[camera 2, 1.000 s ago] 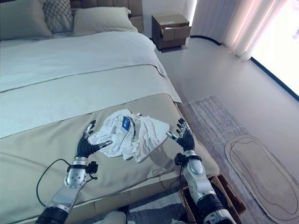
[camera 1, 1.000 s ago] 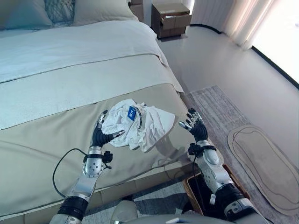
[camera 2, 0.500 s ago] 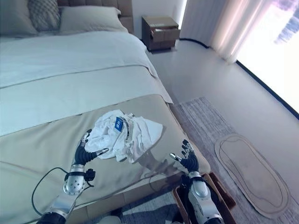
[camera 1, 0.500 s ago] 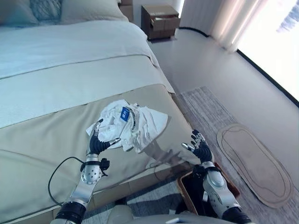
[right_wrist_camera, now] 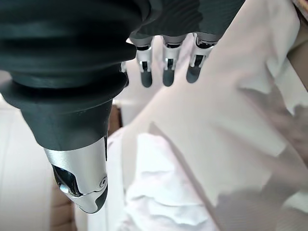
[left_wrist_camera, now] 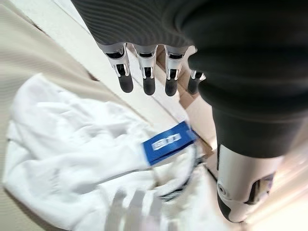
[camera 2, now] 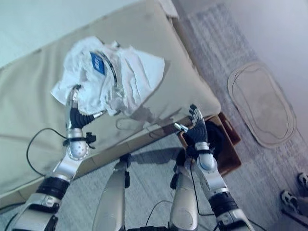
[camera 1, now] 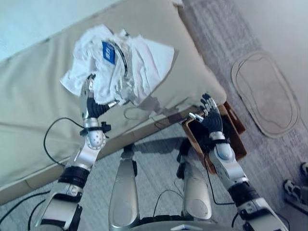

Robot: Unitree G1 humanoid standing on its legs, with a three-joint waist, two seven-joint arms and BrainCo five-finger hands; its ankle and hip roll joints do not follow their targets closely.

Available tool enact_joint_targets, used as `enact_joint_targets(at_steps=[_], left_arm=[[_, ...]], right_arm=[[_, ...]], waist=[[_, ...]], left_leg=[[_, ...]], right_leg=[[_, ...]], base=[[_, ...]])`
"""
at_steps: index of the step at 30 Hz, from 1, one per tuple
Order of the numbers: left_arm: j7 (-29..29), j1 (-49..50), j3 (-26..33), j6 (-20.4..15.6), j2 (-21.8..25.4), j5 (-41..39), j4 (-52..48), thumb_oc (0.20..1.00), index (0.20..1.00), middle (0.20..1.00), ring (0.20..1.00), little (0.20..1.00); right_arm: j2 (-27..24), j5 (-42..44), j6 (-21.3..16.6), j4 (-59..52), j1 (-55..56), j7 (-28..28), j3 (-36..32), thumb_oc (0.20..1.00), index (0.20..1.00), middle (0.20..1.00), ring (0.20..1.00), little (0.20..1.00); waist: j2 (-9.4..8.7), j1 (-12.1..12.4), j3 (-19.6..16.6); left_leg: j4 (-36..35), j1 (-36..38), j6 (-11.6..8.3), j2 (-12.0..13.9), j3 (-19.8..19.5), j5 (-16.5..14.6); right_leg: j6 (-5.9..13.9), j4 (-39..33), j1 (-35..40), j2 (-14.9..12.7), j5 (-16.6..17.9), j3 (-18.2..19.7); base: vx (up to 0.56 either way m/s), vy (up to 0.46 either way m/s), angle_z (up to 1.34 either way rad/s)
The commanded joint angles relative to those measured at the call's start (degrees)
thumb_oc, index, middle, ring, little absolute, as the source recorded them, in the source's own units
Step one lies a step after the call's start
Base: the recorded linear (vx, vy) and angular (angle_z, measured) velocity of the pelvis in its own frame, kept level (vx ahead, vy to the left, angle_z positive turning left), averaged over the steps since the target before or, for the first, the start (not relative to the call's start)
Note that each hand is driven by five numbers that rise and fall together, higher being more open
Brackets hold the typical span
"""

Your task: Pick up clothes into the bucket

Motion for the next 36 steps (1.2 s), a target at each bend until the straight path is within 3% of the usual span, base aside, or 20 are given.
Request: enact_joint_targets(at_steps=[1,9,18,25,28,29,31,36], left_arm=[[4.4,-2.0,2.6,0.2,3.0,3.8,-0.3,1.0,1.0,1.0,1.0,1.0],[8.8,-9.5,3.5,6.9,8.6,11.6,2.3,1.0,1.0,1.0,1.0,1.0],[9.2,-11.2,4.9,9.1,9.2,10.8,7.2,1.0,1.0,1.0,1.0,1.0],[6.7,-20.0,-0.7,9.2,11.6,5.4,18.6,1.0,1.0,1.0,1.0,1.0],[2.7,-22.9,-5.6,9.9,12.1,6.3,23.3,1.0,1.0,1.0,1.0,1.0],[1.2,-23.5,-6.7,10.6,12.2,7.1,23.8,0.52,0.52,0.52,0.52,0.52],[-1.4,-24.5,-8.0,11.1,12.1,7.5,24.9,0.2,0.2,0.2,0.2,0.2],[-3.7,-23.1,-7.4,10.6,10.6,6.3,26.1,0.2,0.2,0.2,0.2,0.2]], right_arm=[[-2.4,-3.0,-4.0,-8.5,1.2,-0.6,-0.3,1.0,1.0,1.0,1.0,1.0],[-3.3,-5.1,-4.7,-9.4,-0.6,-0.9,-1.1,1.0,1.0,1.0,1.0,1.0],[-3.1,-4.9,-4.9,-9.4,-0.3,-0.2,-1.2,1.0,1.0,1.0,1.0,1.0],[-3.4,-4.4,-4.9,-9.5,-2.3,0.3,0.9,1.0,1.0,1.0,1.0,1.0],[-3.6,-4.4,-4.8,-9.6,-2.4,0.8,1.6,1.0,1.0,1.0,1.0,1.0],[-3.6,-4.5,-4.7,-9.7,-2.3,1.0,1.5,1.0,1.0,1.0,1.0,1.0],[-3.9,-4.4,-4.5,-9.5,-1.9,1.6,1.4,1.0,1.0,1.0,1.0,1.0],[-3.9,-3.7,-4.3,-10.0,-0.7,2.8,1.2,1.0,1.0,1.0,1.0,1.0]], waist=[[-1.14,-1.9,-1.8],[-1.12,-3.4,-0.7],[-1.25,-4.2,-1.3],[-2.12,-5.8,-1.9],[-2.53,-6.4,-2.0],[-2.54,-6.5,-2.0],[-2.51,-6.7,-2.1],[-2.55,-6.8,-2.4]], left_leg=[[7.0,-0.9,2.94,-1.0,3.9,-6.5],[8.7,-8.4,2.98,-0.6,3.8,-6.3],[8.9,-9.8,3.15,-1.0,3.7,-6.6],[9.1,-11.2,3.18,-0.9,3.8,-6.3],[8.7,-11.2,3.25,-0.8,3.9,-6.0],[8.9,-11.4,3.27,-0.8,4.0,-6.1],[9.0,-11.4,3.33,-0.8,4.1,-6.1],[8.8,-11.2,3.36,-0.7,4.2,-6.1]], right_leg=[[1.17,3.0,-2.2,-1.4,2.0,2.8],[1.77,4.0,-10.0,-1.3,3.1,3.0],[1.93,3.8,-11.2,-1.5,3.4,2.6],[1.89,3.1,-12.5,-1.1,4.0,2.9],[2.01,2.8,-12.6,-0.9,4.3,2.8],[2.01,2.8,-12.7,-0.9,4.4,2.8],[2.04,2.7,-12.7,-0.9,4.4,2.8],[2.11,2.4,-12.6,-0.8,4.7,2.7]], base=[[-0.07,0.025,0.01],[-0.06,0.014,-0.02],[0.0,0.003,-0.01],[0.0,0.0,0.0],[0.0,0.0,0.0],[0.0,0.0,0.0],[0.0,0.0,0.0],[0.0,0.0,0.0]])
